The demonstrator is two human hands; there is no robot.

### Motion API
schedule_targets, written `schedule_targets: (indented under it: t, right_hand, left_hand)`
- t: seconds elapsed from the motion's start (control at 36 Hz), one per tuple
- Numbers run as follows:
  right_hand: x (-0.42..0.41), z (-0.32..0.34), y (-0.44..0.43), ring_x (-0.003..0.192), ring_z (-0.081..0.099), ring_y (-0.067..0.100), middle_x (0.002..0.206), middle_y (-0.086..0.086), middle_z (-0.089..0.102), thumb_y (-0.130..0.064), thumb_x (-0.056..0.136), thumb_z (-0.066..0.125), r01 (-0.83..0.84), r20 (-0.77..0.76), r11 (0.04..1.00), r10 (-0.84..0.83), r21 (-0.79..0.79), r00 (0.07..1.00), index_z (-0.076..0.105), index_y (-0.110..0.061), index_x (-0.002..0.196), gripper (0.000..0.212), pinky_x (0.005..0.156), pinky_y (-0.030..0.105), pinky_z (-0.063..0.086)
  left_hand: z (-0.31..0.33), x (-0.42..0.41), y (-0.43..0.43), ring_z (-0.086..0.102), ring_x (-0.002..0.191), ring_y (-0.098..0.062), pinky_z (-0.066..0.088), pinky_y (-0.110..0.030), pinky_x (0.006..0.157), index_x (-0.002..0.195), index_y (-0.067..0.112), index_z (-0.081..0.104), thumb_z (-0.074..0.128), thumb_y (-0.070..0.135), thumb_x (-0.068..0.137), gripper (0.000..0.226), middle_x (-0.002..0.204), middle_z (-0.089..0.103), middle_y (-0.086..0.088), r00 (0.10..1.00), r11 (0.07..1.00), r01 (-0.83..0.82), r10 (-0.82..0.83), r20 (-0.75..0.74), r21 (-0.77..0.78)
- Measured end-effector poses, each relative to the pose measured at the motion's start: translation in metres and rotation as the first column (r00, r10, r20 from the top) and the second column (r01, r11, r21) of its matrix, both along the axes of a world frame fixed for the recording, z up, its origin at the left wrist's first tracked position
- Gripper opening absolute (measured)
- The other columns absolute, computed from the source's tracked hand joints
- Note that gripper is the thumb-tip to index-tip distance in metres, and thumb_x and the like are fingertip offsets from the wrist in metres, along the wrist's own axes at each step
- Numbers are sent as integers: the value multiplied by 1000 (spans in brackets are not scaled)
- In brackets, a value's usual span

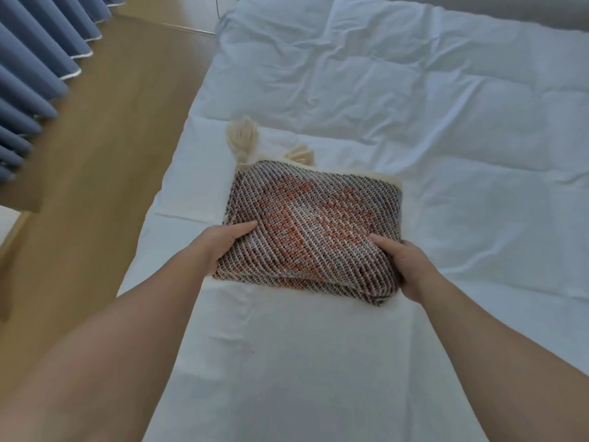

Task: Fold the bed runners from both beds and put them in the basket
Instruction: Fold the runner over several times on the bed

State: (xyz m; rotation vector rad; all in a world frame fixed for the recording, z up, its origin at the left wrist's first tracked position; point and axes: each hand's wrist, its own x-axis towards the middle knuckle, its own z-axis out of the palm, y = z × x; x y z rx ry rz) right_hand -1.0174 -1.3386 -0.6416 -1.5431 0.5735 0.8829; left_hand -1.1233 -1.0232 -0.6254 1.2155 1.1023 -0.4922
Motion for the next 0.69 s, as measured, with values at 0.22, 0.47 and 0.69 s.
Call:
schedule_targets:
  t: [0.22, 0.47, 0.69]
  right_hand:
    - [-3, 29, 5, 94, 70, 34, 106, 17, 70, 7, 69, 71, 9, 90, 1000, -11, 27, 996, 58, -7, 110, 45, 79, 42, 56]
    - [-25, 109, 22, 95, 68, 34, 109, 16, 68, 7, 72, 70, -195, 223, 981, 187, 11, 957, 56, -5, 117, 48, 80, 44, 56]
    - [-56, 196, 41, 97, 68, 34, 111, 15, 68, 5, 73, 70, -384, 300, 920, 348, 70, 888, 55, -4, 120, 50, 85, 49, 55]
  left_hand:
    - [11, -19, -4, 66, 99, -34, 52, -54, 91, 118, 19, 51, 76, 14, 78, 47, 115, 65, -11, 980, 990, -103, 83, 181, 100]
    - [93, -81, -8, 65, 101, -33, 52, -54, 90, 115, 21, 54, 74, 10, 79, 42, 116, 65, -9, 945, 966, -231, 195, 261, 113]
    - [180, -163, -21, 64, 106, -36, 48, -56, 96, 120, 15, 51, 76, 6, 75, 52, 122, 63, -15, 857, 893, -434, 368, 361, 121]
